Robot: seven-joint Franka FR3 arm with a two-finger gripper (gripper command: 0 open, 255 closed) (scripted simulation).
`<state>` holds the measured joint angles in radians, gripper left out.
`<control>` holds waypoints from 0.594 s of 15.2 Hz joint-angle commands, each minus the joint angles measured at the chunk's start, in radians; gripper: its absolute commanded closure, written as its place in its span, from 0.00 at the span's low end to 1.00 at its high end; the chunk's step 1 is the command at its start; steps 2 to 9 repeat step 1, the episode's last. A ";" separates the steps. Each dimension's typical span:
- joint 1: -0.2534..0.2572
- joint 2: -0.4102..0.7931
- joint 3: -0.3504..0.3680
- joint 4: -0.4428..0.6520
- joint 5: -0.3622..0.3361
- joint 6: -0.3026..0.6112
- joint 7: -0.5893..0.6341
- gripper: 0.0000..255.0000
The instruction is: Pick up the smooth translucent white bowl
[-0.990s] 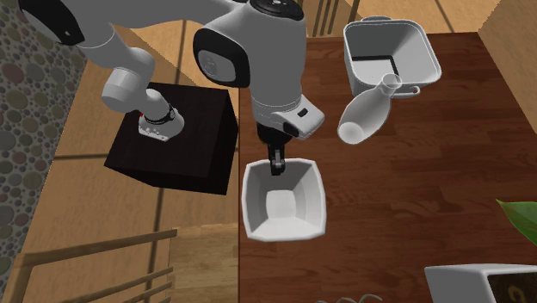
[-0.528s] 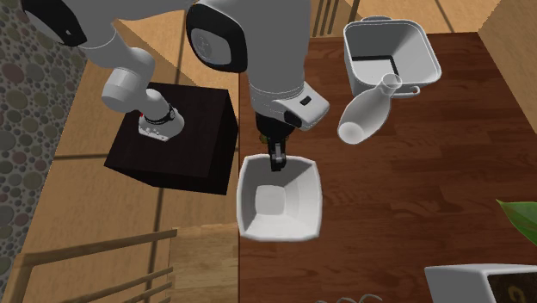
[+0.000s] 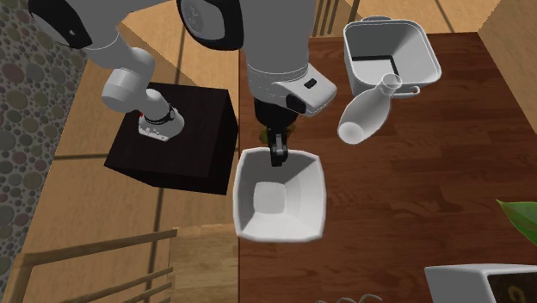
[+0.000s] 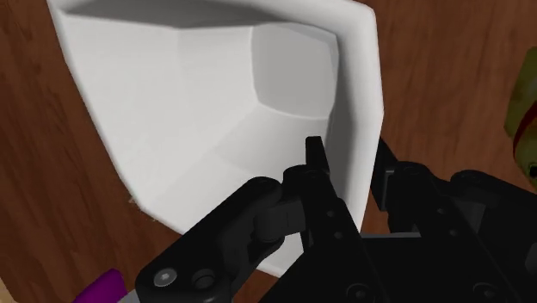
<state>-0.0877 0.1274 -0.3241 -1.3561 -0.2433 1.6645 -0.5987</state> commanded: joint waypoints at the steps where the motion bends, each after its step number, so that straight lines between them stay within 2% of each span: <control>1: 0.000 0.006 0.000 0.018 0.002 -0.011 -0.002 1.00; 9: 0.000 0.006 0.000 0.018 0.002 -0.011 -0.002 1.00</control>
